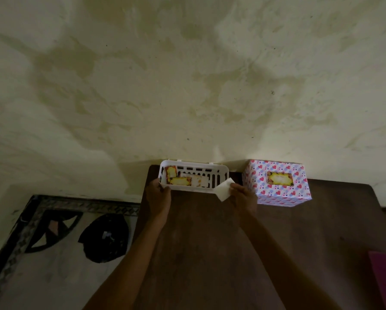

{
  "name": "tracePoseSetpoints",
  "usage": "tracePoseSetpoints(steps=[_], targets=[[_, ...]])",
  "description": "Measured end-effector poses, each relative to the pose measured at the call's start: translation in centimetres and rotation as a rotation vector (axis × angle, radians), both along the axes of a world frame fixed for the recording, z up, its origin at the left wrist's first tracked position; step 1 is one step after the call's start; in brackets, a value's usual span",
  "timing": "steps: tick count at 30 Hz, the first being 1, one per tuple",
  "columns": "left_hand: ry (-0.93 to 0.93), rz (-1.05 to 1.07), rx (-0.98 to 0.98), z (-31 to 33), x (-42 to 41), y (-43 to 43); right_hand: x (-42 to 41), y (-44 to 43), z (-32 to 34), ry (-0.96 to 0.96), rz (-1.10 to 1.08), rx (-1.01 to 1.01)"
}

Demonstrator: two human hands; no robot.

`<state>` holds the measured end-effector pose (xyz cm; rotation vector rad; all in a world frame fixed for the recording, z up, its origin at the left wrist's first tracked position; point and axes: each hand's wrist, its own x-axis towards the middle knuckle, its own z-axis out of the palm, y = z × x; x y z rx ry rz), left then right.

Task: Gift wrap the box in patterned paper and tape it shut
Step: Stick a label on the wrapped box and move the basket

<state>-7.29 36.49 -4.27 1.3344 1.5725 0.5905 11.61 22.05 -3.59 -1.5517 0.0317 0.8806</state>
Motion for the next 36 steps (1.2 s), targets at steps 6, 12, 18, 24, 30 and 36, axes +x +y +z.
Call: tracePoseSetpoints(steps=[6,12,18,24,30,36], targets=[[-0.229,-0.205,-0.217,2.5,-0.4,-7.9,-1.4,-2.5,1.0,-0.242,0.344,-0.112],[-0.225,-0.194,-0.355,3.2,-0.7,-12.2,-3.6,-3.4,0.6,-0.314,0.59,-0.108],[-0.129,-0.037,-0.262,2.2,-3.1,-12.9,-6.4,-3.4,-0.2,-0.254,0.719,-0.073],[-0.117,0.059,-0.203,1.8,-8.4,-11.3,-12.5,-2.1,0.2,-0.155,0.781,-0.095],[-0.155,0.204,-0.212,-0.3,-19.5,-4.7,-23.1,4.4,0.2,-0.207,0.745,-0.171],[-0.112,0.206,-0.224,-6.9,-33.2,4.1,-35.9,13.5,-5.7,-0.302,0.787,-0.317]])
